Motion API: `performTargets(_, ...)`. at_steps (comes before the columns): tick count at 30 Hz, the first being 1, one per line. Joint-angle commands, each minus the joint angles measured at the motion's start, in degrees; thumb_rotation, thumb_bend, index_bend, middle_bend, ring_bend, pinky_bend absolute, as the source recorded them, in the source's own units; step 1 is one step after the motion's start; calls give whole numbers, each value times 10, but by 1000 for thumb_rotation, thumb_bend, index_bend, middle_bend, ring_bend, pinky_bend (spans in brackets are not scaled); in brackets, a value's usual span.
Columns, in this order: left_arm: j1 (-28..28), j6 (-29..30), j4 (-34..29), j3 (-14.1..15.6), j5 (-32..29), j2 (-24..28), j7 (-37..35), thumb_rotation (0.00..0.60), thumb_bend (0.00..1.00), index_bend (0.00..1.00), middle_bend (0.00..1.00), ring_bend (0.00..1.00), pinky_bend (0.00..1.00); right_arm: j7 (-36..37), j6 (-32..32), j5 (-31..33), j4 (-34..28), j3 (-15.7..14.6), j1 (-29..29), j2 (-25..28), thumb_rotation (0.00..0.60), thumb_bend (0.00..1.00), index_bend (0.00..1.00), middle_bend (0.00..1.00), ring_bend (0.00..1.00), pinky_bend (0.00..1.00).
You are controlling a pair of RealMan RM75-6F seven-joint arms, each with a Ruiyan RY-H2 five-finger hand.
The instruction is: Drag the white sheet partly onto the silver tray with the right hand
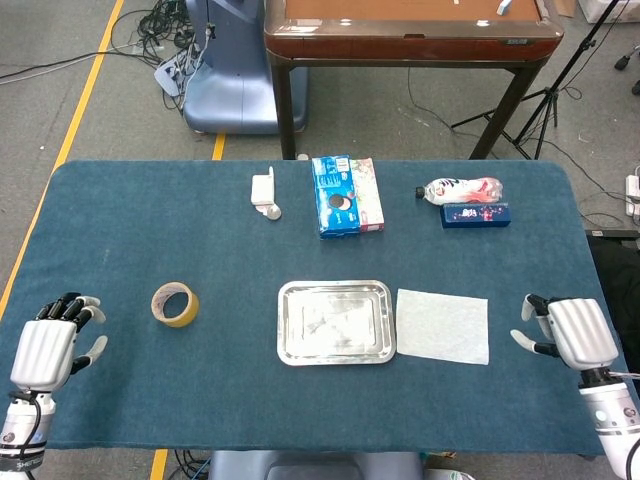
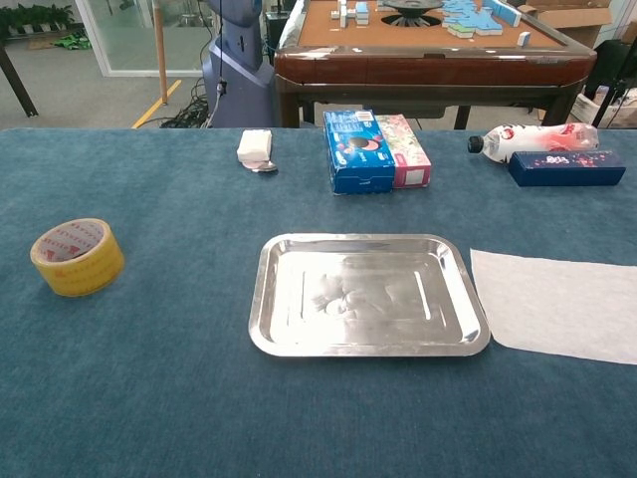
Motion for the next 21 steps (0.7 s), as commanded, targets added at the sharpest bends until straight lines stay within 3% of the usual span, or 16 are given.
performTargets(1, 2, 2, 0, 0, 0, 1, -2, 600, 249, 496, 362, 233, 321, -14, 6, -11, 0, 0, 4, -15, 600, 54, 597, 1000, 994, 964)
performTargets(10, 5, 10, 0, -5, 1, 6, -18, 600, 249, 496, 363, 233, 321, -69, -23, -24, -9, -9, 26, -49, 600, 6, 597, 1000, 1000, 1000)
performTargets(21, 5, 8, 4, -6, -1, 7, -20, 600, 249, 499, 363, 233, 321, -120, -40, -32, 25, -21, 38, -108, 600, 0, 597, 1000, 1000, 1000)
